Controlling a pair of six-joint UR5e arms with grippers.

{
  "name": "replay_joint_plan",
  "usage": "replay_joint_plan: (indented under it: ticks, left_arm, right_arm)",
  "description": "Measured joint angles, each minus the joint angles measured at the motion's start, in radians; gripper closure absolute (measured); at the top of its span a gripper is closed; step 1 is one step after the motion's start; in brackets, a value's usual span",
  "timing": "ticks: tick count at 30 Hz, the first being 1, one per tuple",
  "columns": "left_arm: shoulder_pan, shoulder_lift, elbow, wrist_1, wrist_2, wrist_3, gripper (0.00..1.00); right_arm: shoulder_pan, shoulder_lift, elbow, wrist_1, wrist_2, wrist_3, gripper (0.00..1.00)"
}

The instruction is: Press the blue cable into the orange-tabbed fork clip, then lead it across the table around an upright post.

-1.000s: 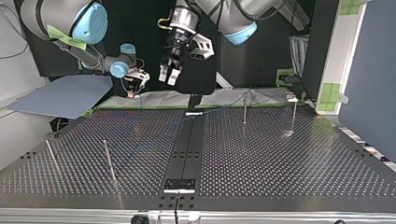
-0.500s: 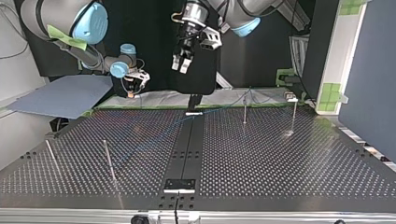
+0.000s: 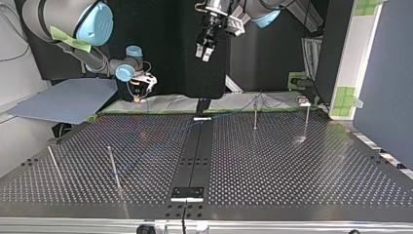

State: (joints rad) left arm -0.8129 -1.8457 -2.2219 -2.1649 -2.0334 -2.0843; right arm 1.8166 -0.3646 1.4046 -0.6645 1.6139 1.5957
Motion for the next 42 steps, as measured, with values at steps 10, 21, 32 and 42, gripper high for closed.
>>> replay_joint_plan:
  ticks: [10, 21, 32, 42]
  left_arm:
    - [0.011, 0.0, -0.107, 0.008, -0.076, 0.054, 0.0]
    - [0.029, 0.0, -0.217, 0.064, -0.035, 0.138, 0.0]
    - [0.033, 0.0, -0.236, 0.071, -0.02, 0.156, 0.0]
    - [0.033, 0.0, -0.237, 0.071, -0.02, 0.156, 0.0]
  right_arm:
    - [0.008, 0.0, -0.004, 0.007, 0.0, 0.0, 0.99]
    - [0.02, 0.0, -0.007, 0.009, -0.005, 0.001, 0.99]
    - [0.022, 0.0, -0.008, 0.009, -0.005, 0.002, 0.99]
    - [0.022, 0.0, -0.008, 0.009, -0.005, 0.002, 0.99]
